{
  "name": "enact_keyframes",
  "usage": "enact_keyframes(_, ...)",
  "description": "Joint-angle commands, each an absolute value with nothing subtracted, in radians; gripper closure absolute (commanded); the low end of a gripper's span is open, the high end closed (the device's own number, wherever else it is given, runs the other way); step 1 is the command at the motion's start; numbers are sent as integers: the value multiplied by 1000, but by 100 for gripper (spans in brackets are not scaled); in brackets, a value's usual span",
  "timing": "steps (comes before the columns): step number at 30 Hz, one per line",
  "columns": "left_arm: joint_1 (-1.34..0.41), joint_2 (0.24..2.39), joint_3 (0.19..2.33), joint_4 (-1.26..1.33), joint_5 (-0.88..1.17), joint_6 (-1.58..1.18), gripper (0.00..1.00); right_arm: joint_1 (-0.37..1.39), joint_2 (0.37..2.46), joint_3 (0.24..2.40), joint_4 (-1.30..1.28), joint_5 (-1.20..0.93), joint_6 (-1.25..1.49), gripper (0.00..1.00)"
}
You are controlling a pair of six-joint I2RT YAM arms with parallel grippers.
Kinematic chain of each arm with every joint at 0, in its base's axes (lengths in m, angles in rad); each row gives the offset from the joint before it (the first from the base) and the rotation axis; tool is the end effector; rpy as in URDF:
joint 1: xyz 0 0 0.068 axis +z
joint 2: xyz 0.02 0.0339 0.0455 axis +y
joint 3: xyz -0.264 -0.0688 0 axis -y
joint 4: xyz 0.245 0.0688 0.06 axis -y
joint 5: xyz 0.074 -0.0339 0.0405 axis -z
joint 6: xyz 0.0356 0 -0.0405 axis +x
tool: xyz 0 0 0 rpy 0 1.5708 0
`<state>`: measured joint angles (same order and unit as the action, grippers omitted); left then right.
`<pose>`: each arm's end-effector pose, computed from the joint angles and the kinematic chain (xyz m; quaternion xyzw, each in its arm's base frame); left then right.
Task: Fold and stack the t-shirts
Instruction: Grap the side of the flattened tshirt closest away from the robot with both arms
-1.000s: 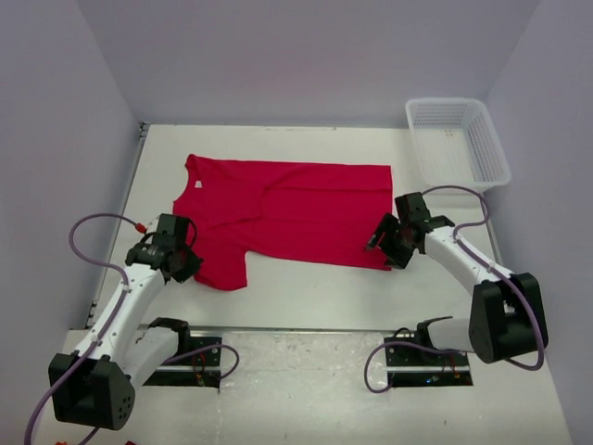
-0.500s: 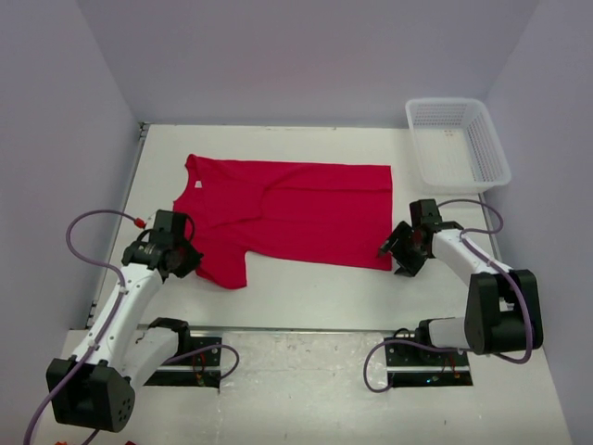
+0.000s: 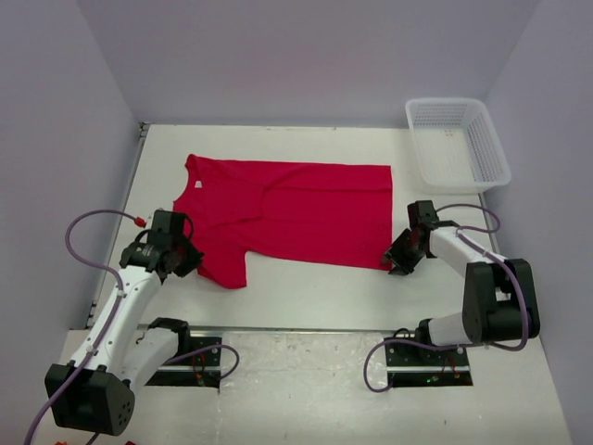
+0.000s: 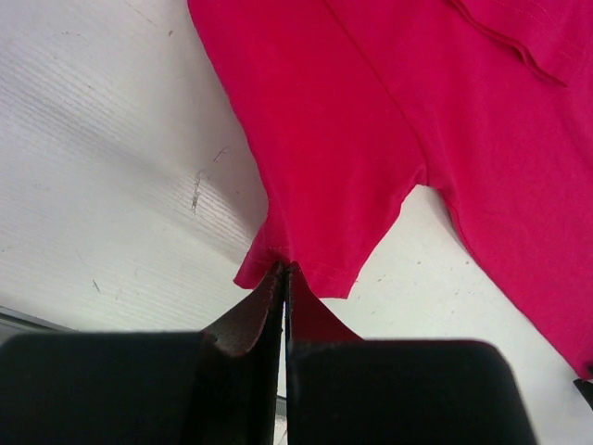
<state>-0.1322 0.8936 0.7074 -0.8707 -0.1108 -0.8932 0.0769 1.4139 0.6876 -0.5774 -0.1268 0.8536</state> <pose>0.1593 -0.0172 0.2376 -0.3717 0.8914 -0.0778 0.2474 0.2296 0.0222 0.1510 0.3667 0.9186 0.1157 0.0906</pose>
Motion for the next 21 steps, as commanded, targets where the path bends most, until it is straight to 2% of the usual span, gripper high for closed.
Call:
enact_keyframes(1, -129, 879, 746, -876, -92, -867, 100, 72, 1428, 690, -563, -101, 888, 63)
enact_keyframes(6, -129, 871, 744, -887, -95, -868, 100, 74, 1440, 706, -561, -98, 891, 67)
enact_keyframes(8, -129, 865, 745, -894, -103, -871, 100, 72, 1440, 706, -560, -98, 893, 72)
enact_keyframes(11, -130, 856, 750, -911, -115, -877, 100, 74, 1433, 693, -554, -107, 891, 86)
enact_keyframes(13, -129, 851, 759, -928, -123, -885, 100, 72, 1419, 687, -552, -112, 888, 100)
enact_keyframes(21, -129, 827, 859, -1035, -206, -911, 100, 74, 1355, 712, -617, -20, 844, 100)
